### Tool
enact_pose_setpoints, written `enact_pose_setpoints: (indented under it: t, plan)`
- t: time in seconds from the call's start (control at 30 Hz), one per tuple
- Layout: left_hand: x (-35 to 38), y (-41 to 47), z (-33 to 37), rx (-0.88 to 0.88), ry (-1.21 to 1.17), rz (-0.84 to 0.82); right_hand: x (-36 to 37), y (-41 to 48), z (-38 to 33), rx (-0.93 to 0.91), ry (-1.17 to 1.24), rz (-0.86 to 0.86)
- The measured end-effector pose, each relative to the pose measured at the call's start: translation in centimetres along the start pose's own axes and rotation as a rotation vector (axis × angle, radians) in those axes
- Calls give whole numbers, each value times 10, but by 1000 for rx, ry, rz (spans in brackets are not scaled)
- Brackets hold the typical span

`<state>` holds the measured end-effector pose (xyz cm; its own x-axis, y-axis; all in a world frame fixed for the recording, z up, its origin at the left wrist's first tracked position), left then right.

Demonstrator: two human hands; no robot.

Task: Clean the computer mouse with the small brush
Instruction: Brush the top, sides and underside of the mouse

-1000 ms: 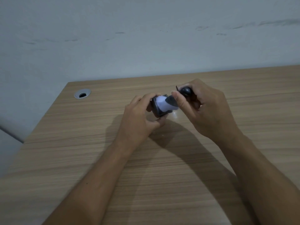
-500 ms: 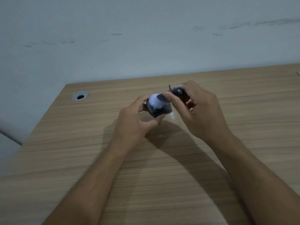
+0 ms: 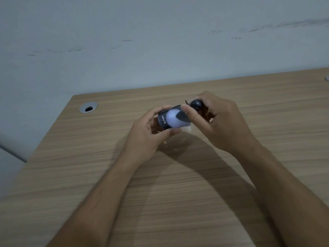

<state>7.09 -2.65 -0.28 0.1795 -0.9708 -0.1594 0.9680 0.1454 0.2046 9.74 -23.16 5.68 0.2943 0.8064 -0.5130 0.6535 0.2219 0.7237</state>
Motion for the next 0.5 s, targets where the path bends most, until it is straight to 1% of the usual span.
enact_pose_setpoints:
  t: [0.07, 0.13, 0.2, 0.27, 0.33, 0.5]
  plan:
    - [1, -2, 3, 31, 81, -13, -4, 2, 12, 41, -64, 37]
    - [4, -6, 8, 92, 187, -21, -7, 2, 18, 91, -80, 93]
    - [9, -7, 10, 141, 303, -9, -4, 1, 10, 85, -31, 91]
    - [12, -6, 9, 166, 407, -3, 0, -1, -4, 37, 52, 45]
    - [13, -6, 8, 164, 429, -17, 1, -1, -9, 16, 78, 29]
    - [13, -6, 5, 182, 356, -28, -5, 1, 16, 156, -42, 126]
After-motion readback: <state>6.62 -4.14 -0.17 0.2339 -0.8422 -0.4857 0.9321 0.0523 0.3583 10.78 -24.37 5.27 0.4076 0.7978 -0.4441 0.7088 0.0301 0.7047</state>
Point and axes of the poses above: each hand's wrist, its own y-axis towards the middle knuckle, its own x-axis out of the palm, z = x × y, the point moved 6 cm from there along y, towards the middle knuckle, and after that the axes turned 6 degrees about z, right-handed, at the moved point
